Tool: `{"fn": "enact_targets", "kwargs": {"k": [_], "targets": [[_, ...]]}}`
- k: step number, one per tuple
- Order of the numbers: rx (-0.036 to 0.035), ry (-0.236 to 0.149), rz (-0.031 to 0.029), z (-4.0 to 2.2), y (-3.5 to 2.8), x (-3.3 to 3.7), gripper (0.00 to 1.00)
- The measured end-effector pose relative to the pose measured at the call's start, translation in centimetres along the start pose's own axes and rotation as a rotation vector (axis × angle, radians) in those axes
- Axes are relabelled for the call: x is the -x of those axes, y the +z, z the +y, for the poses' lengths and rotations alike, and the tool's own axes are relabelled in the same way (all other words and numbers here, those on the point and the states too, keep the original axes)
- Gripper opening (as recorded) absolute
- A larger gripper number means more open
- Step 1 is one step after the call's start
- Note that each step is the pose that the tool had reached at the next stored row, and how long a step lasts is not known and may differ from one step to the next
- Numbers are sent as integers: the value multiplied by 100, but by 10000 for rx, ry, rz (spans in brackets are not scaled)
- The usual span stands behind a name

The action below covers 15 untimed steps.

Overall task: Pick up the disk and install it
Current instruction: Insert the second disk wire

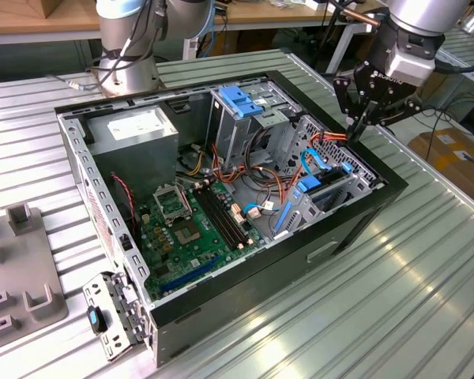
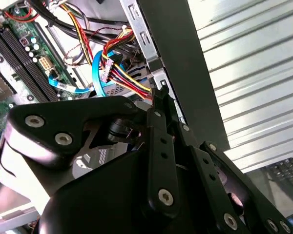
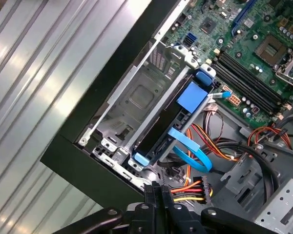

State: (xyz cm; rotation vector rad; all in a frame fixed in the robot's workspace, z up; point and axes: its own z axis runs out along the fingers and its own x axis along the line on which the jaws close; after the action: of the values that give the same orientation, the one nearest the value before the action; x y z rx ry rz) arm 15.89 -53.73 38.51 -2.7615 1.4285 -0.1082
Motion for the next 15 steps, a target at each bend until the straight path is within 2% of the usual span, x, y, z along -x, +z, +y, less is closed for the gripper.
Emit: {"fn": "enact_targets", "kwargs": {"k": [4, 15], "targets": [[43, 868, 53, 0, 4, 0, 16], [46, 953, 57, 0, 5, 0, 16]]}}
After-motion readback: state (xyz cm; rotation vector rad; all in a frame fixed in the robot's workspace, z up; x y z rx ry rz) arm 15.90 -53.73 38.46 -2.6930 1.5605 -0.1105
